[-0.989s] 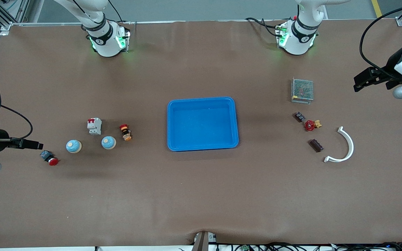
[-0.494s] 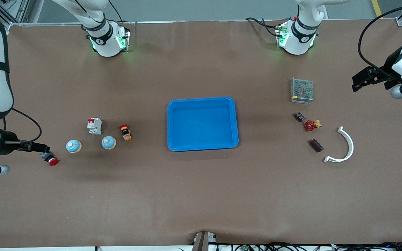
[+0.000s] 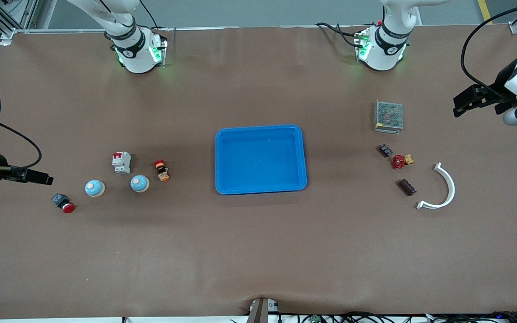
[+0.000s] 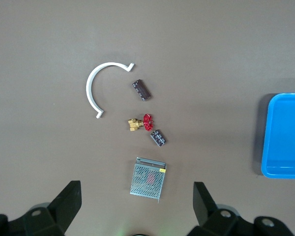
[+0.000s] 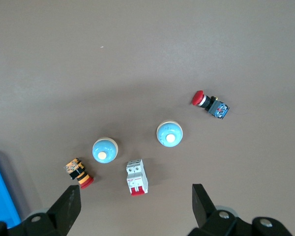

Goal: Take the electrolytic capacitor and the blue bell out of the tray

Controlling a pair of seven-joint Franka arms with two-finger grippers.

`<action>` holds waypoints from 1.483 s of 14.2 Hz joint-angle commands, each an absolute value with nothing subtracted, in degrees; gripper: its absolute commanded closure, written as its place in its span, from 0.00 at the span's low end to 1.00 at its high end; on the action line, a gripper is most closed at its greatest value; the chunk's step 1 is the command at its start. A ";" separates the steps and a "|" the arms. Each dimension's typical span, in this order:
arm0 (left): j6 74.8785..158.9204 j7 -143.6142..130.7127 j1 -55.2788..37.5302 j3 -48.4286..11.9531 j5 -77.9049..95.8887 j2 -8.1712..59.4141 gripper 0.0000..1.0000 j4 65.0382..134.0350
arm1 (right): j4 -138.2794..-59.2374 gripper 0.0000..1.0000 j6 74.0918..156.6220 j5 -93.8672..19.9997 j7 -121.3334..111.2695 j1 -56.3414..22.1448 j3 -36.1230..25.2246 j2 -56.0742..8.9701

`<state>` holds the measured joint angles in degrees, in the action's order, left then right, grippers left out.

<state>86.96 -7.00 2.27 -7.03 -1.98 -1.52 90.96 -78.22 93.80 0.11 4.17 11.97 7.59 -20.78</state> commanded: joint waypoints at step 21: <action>86.31 -7.03 2.55 -6.85 -0.79 -3.16 0.00 91.41 | -81.91 0.00 81.23 -2.63 -0.17 3.69 1.41 -0.70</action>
<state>86.94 -6.99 2.42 -6.72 -1.98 -1.94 90.92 -80.31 83.28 -1.02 0.50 4.01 2.35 -2.14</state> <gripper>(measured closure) 0.000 0.000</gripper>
